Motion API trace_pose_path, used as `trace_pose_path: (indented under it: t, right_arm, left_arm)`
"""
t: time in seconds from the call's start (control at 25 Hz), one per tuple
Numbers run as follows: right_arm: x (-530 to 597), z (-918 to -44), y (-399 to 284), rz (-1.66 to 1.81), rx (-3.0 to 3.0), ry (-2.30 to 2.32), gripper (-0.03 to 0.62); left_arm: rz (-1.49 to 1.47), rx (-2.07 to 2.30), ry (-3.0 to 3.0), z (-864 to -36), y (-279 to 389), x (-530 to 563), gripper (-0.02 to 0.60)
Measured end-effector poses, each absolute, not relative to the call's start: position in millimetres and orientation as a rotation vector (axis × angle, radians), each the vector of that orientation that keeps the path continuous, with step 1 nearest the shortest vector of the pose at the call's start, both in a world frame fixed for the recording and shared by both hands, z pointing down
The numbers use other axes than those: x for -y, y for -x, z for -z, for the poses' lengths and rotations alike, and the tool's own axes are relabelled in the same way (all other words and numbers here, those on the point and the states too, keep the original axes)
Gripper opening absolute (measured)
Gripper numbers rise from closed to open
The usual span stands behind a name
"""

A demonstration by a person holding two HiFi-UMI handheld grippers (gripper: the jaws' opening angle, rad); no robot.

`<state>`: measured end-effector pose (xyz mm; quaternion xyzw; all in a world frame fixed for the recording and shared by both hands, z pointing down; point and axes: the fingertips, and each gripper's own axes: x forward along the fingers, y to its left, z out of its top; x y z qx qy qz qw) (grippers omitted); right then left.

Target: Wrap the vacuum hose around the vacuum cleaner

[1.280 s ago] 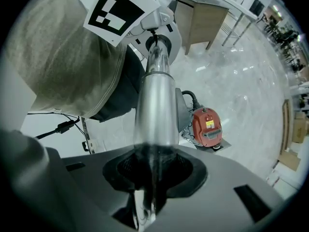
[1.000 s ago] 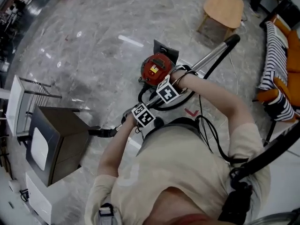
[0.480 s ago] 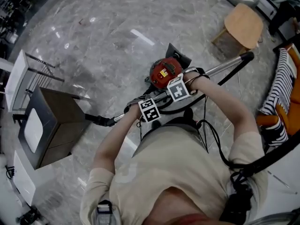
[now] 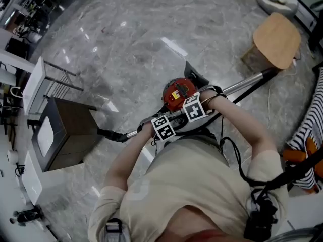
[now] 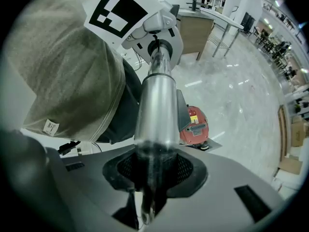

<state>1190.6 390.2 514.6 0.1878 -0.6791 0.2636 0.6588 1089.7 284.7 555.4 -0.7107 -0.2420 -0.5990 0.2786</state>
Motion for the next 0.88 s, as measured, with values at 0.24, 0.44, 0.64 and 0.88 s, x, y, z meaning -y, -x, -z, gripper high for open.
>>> trace_pose_path:
  t: [0.24, 0.44, 0.64, 0.88]
  right_arm:
    - [-399.9, -511.0, -1235.7, -0.505, 1.603, -0.352, 0.112]
    - [-385.8, -520.8, -1240.7, -0.378, 1.616, -0.302, 0.112]
    - [-357.5, -531.4, -1223.8, -0.290, 1.708, -0.294, 0.112]
    - [-317.8, -541.7, -1210.4, -0.252, 1.750, -0.467, 0.190]
  left_arm:
    - [1.727, 0.490, 1.915, -543.3, -1125.6, -298.3, 0.011]
    - [1.847, 0.409, 1.966, -541.6, -1113.3, -306.2, 0.007]
    - [1.963, 0.327, 2.007, -539.3, -1086.7, -302.4, 0.006]
    - [2.009, 0.227, 2.022, -548.9, -1063.8, -284.0, 0.006]
